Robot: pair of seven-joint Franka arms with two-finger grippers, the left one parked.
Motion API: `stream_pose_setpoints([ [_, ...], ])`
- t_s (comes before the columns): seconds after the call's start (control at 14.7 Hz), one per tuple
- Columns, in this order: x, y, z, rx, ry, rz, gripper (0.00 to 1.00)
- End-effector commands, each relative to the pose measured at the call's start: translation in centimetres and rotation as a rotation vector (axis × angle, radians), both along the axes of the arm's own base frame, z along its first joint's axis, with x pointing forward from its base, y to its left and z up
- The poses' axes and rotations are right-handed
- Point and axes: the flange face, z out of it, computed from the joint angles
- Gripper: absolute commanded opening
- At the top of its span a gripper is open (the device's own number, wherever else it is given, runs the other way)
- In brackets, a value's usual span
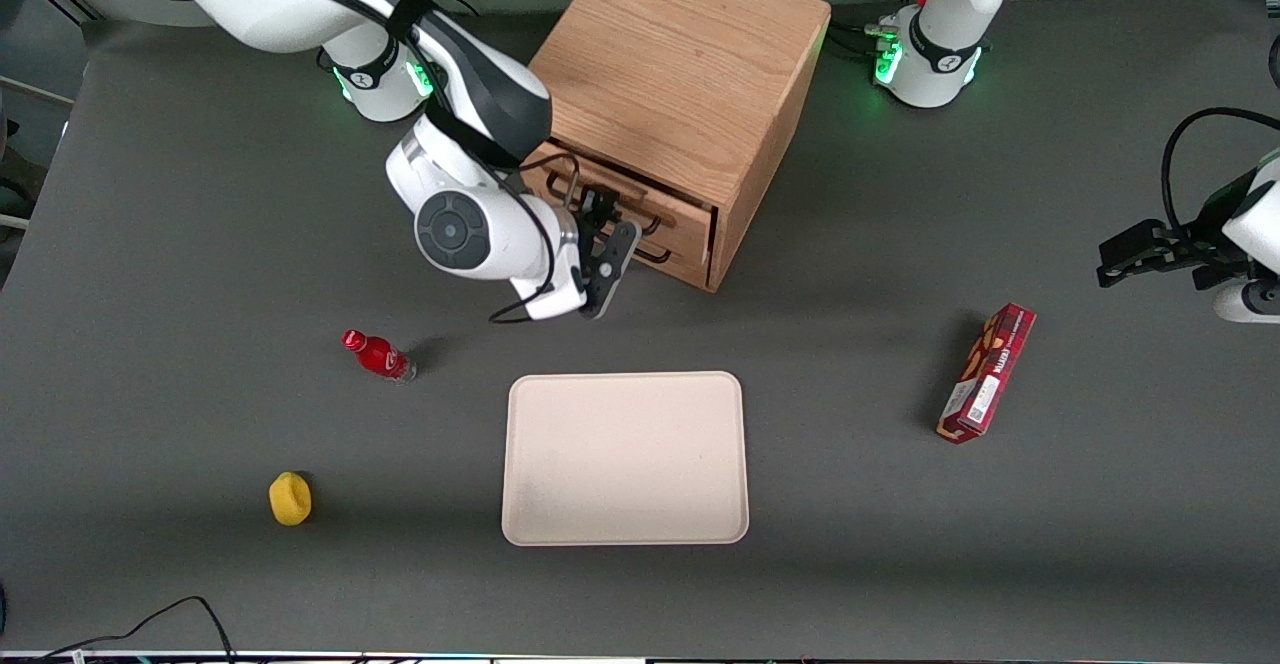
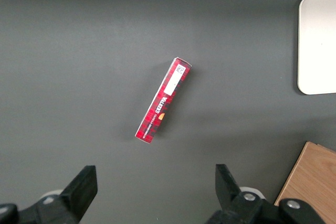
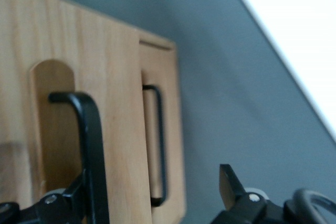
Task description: Open upper drawer
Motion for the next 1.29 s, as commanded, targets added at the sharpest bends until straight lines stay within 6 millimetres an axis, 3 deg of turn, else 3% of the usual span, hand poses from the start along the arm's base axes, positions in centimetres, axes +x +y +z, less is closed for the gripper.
stream_pose_setpoints([
  [0.0,4.7,-1.5,-1.6,0.033,-0.017,-0.032,1.00],
  [0.61,9.9,-7.0,-0.6,0.041,-0.018,0.010,1.00],
  [1.22,13.4,-10.3,0.0,0.077,-0.114,0.067,1.00],
])
